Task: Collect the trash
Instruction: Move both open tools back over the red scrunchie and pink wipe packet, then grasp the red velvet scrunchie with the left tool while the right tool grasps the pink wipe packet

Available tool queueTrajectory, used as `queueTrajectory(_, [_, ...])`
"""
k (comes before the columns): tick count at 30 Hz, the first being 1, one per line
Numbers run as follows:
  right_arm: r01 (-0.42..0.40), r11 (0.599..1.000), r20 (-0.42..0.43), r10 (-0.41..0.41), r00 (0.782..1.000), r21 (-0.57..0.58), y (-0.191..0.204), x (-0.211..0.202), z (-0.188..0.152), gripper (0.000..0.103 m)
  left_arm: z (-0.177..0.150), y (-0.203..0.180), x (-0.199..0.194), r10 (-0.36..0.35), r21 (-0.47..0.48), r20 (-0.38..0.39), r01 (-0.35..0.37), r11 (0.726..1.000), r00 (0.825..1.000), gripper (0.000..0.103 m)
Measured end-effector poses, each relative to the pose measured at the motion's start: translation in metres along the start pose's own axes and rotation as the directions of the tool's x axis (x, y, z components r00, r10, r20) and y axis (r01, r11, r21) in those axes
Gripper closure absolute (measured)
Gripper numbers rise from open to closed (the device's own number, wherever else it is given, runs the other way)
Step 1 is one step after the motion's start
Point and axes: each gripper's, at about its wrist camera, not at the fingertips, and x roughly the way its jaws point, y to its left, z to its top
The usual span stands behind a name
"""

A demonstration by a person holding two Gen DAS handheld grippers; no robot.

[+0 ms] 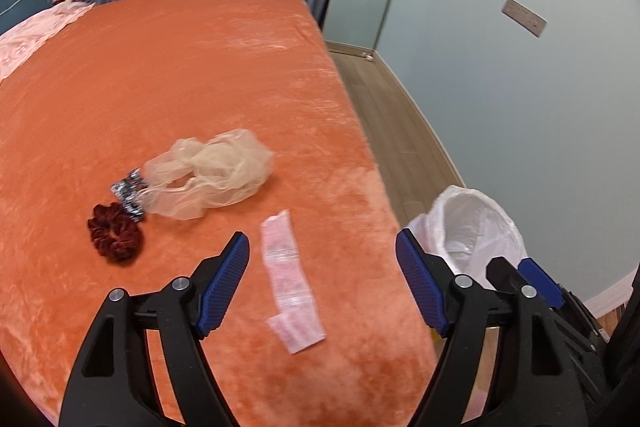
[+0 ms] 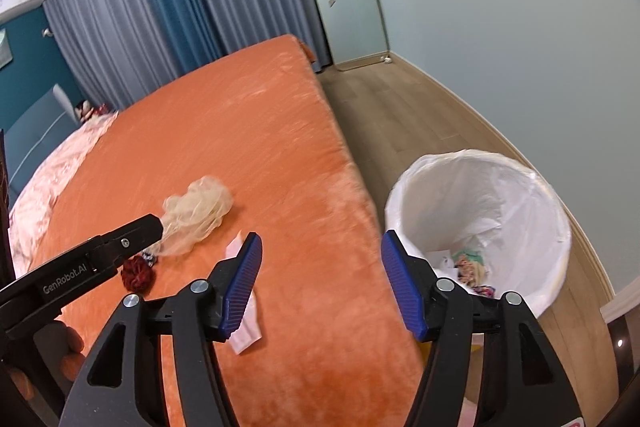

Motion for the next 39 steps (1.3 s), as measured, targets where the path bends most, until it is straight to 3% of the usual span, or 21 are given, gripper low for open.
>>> queueTrajectory(8, [-0.015, 0.997, -0.09, 0.008, 0.996, -0.071, 0.036, 0.038, -0.02, 0.042, -0.014, 0.077, 0.01, 0.125, -0.096, -0.016, -0.126, 0.987, 0.992, 0.018])
queueTrajectory(15, [-0.018, 0.994, -0.18, -0.002, 0.984, -0.112, 0.065, 0.082, -0.041, 0.042, -0.026, 0.142, 0.028, 0.199, -0.153, -0.072, -0.208, 0.966, 0.977, 0.018])
queueTrajectory(24, [0.005, 0.993, -0.276, -0.038, 0.96, -0.119, 0.077, 0.138, -0.063, 0.043, -0.031, 0.207, 0.058, 0.242, -0.231, -0.144, -0.27, 0.935, 0.96, 0.016])
queueTrajectory(30, [0.02, 0.992, -0.334, -0.06, 0.941, -0.122, 0.082, 0.168, -0.08, 0.043, -0.028, 0.241, 0.088, 0.224, -0.268, -0.186, -0.269, 0.925, 0.957, 0.016])
queueTrajectory(33, [0.026, 0.99, -0.34, -0.072, 0.938, -0.136, 0.087, 0.173, -0.086, 0.043, -0.028, 0.25, 0.101, 0.206, -0.273, -0.203, -0.258, 0.927, 0.957, 0.027])
queueTrajectory(34, [0.026, 0.989, -0.337, -0.074, 0.939, -0.145, 0.089, 0.174, -0.087, 0.045, -0.03, 0.252, 0.105, 0.194, -0.274, -0.212, -0.248, 0.929, 0.958, 0.037])
queueTrajectory(36, [0.023, 0.987, -0.337, -0.076, 0.938, -0.157, 0.093, 0.175, -0.088, 0.052, -0.033, 0.253, 0.111, 0.182, -0.265, -0.218, -0.237, 0.935, 0.959, 0.042])
queueTrajectory(38, [0.004, 0.988, -0.343, -0.058, 0.937, -0.155, 0.097, 0.175, -0.089, 0.065, -0.033, 0.251, 0.11, 0.177, -0.244, -0.198, -0.223, 0.944, 0.964, 0.055])
queueTrajectory(39, [-0.007, 0.989, -0.346, -0.046, 0.937, -0.15, 0.099, 0.174, -0.089, 0.073, -0.033, 0.249, 0.11, 0.16, -0.237, -0.197, -0.206, 0.949, 0.967, 0.066])
